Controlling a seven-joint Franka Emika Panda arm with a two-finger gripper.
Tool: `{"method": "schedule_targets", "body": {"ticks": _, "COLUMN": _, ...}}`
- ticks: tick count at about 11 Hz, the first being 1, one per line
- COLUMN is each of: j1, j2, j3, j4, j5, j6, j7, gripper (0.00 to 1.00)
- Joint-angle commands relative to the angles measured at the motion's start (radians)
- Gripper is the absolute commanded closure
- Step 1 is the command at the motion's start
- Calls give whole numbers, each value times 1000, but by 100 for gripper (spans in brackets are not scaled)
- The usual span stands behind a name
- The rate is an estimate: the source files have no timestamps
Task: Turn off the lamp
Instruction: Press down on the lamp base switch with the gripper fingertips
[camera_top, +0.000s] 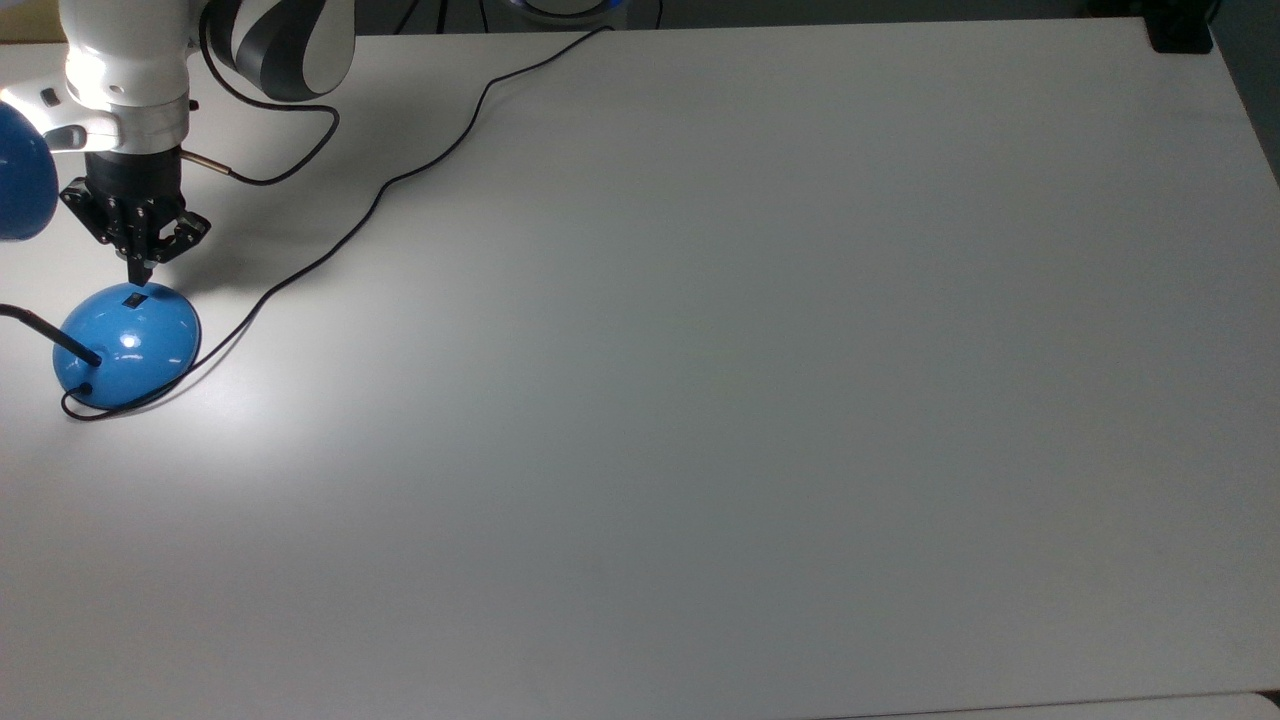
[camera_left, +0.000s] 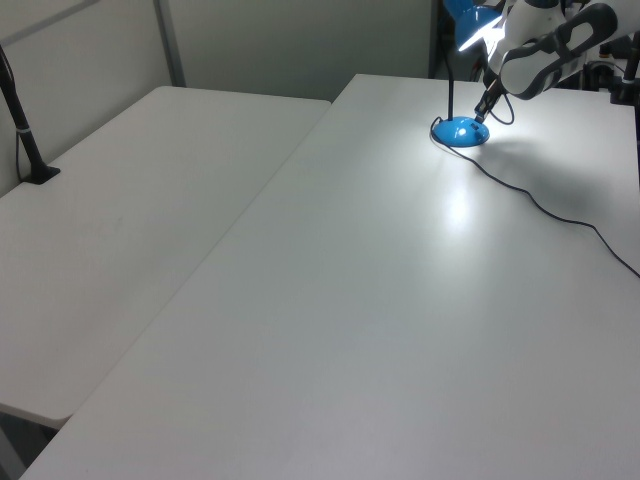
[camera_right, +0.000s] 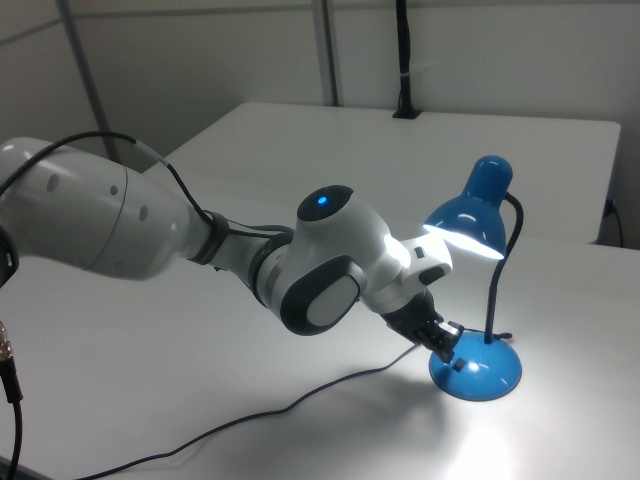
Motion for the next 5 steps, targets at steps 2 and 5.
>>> {"method": "schedule_targets", "body": {"ticks": 2, "j1": -53, "j2": 19, "j3": 44, "j4": 15, "j5": 23, "j6": 25, "j7": -52, "gripper": 100}}
{"method": "schedule_targets", "body": {"ticks": 5, "j1": -78, "j2": 48, "j3": 61, "j4": 17, "j5": 23, "j6": 46, "j7": -52, "gripper": 100}}
